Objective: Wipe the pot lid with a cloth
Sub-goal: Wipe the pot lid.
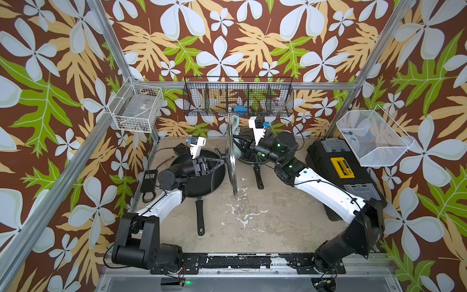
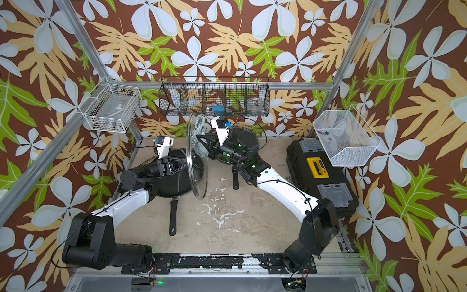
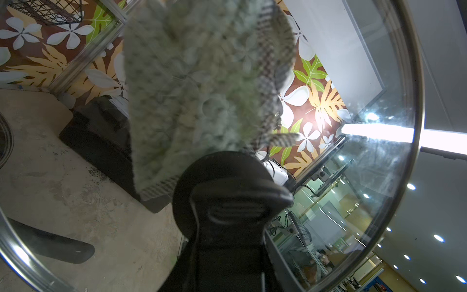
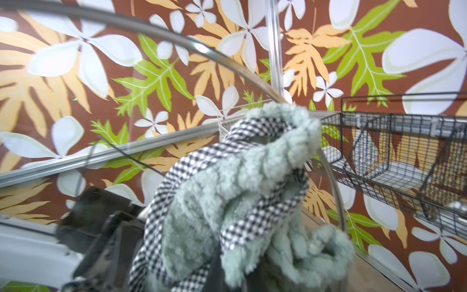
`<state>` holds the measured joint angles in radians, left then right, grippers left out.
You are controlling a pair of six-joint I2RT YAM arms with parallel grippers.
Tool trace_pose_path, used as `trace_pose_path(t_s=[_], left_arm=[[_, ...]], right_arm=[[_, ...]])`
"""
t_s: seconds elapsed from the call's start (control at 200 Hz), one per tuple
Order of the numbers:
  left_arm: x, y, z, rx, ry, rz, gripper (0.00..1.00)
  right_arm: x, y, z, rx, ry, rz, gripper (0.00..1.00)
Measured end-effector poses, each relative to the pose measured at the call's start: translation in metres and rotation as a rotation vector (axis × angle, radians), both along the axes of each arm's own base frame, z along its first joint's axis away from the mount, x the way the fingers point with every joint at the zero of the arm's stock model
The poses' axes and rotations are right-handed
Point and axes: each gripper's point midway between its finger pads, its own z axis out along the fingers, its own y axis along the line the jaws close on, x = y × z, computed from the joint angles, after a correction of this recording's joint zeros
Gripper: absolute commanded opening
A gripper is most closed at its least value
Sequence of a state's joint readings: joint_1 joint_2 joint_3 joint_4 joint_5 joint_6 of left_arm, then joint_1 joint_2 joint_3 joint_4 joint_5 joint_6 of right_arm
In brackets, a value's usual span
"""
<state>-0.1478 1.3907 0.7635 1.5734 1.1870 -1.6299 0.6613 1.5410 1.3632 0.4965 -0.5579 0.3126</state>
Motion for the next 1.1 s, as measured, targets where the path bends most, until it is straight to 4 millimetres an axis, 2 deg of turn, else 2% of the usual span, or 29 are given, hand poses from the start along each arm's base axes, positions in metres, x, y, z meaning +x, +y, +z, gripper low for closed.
trace_pose_path(t_s=[0.095,0.22,0.33,0.435,0.52,0.596,0.711,0.801,0.856,0.936,1.006,1.101], left_arm=[[0.003,-0.001,-0.003,0.002,0.012,0.0,0.0],[0.007,-0.001,-0.007,0.004,0.028,-0.001,0.0],[0.008,-0.002,-0.008,0.002,0.049,-0.005,0.0],[0.008,-0.002,-0.005,0.001,0.042,-0.006,0.0],[0.008,-0.002,-0.003,-0.001,0.04,-0.008,0.0],[0.008,-0.002,0.0,-0.004,0.052,-0.014,0.0],[0.006,-0.001,0.003,-0.005,0.042,-0.014,0.0],[0.004,-0.001,0.005,-0.006,0.033,-0.014,0.0],[0.004,-0.001,0.005,-0.006,0.031,-0.014,0.0],[0.004,-0.001,0.006,-0.006,0.03,-0.015,0.0],[0.003,-0.001,0.005,-0.004,0.03,-0.017,0.0],[0.002,-0.001,0.004,-0.001,0.032,-0.019,0.0]], right_arm=[[-0.039,-0.009,0.01,0.015,-0.05,0.068,0.0],[-0.091,-0.019,0.005,0.005,-0.103,0.164,0.0],[-0.124,-0.025,-0.019,-0.026,-0.112,0.23,0.0],[-0.128,-0.027,-0.054,-0.071,-0.066,0.237,0.0],[-0.12,-0.023,-0.084,-0.114,-0.004,0.217,0.0],[-0.105,-0.018,-0.106,-0.147,0.044,0.186,0.0],[-0.069,-0.014,-0.138,-0.19,0.13,0.107,0.0],[-0.04,-0.015,-0.153,-0.197,0.186,0.035,0.0],[-0.022,-0.015,-0.152,-0.188,0.205,-0.003,0.0],[0.004,-0.013,-0.14,-0.17,0.193,-0.05,0.0],[0.022,-0.007,-0.12,-0.148,0.168,-0.07,0.0],[0.036,0.002,-0.085,-0.117,0.121,-0.073,0.0]])
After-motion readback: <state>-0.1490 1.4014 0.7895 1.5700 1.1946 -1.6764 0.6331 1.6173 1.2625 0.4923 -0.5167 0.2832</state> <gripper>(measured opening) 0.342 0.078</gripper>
